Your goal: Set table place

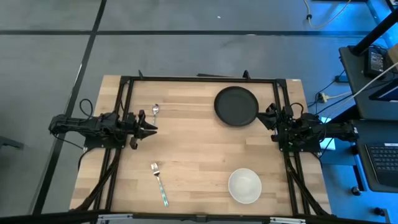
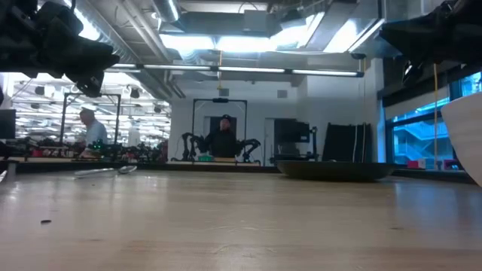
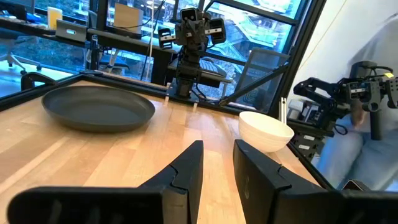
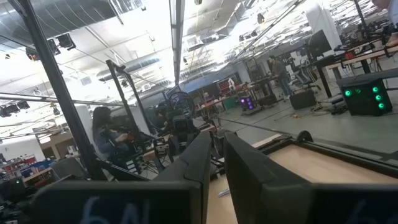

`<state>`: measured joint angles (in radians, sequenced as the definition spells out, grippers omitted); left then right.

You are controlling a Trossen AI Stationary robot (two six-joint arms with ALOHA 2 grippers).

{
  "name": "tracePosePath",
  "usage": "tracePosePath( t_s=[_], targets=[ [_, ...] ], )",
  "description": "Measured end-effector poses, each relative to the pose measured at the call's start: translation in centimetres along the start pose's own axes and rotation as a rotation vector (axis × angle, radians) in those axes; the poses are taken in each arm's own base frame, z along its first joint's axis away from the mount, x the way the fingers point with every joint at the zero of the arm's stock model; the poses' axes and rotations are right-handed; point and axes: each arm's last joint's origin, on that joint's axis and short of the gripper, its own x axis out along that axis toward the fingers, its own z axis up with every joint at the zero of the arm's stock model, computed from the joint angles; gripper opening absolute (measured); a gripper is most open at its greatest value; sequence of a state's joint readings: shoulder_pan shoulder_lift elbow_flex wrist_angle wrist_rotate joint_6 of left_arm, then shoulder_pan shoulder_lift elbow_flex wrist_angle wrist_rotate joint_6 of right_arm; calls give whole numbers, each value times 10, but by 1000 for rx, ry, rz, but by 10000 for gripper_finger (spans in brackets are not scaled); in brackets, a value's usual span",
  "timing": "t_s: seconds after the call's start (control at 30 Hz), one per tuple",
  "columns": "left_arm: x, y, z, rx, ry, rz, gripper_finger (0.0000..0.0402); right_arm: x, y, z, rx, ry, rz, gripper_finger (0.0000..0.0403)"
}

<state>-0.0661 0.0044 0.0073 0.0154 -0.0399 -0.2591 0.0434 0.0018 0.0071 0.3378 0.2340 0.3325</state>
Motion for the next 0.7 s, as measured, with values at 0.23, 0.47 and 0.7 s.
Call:
tracePosePath(
  t_s=[0.23,0.47,0.7],
  targets=[
    [0,0,0,0,0,0,82,0,0,0,0,0,0,48],
    [0,0,0,0,0,0,82,0,0,0,0,0,0,48],
    [0,0,0,0,1,0,82,0,0,0,16,1,3,49]
  ],
)
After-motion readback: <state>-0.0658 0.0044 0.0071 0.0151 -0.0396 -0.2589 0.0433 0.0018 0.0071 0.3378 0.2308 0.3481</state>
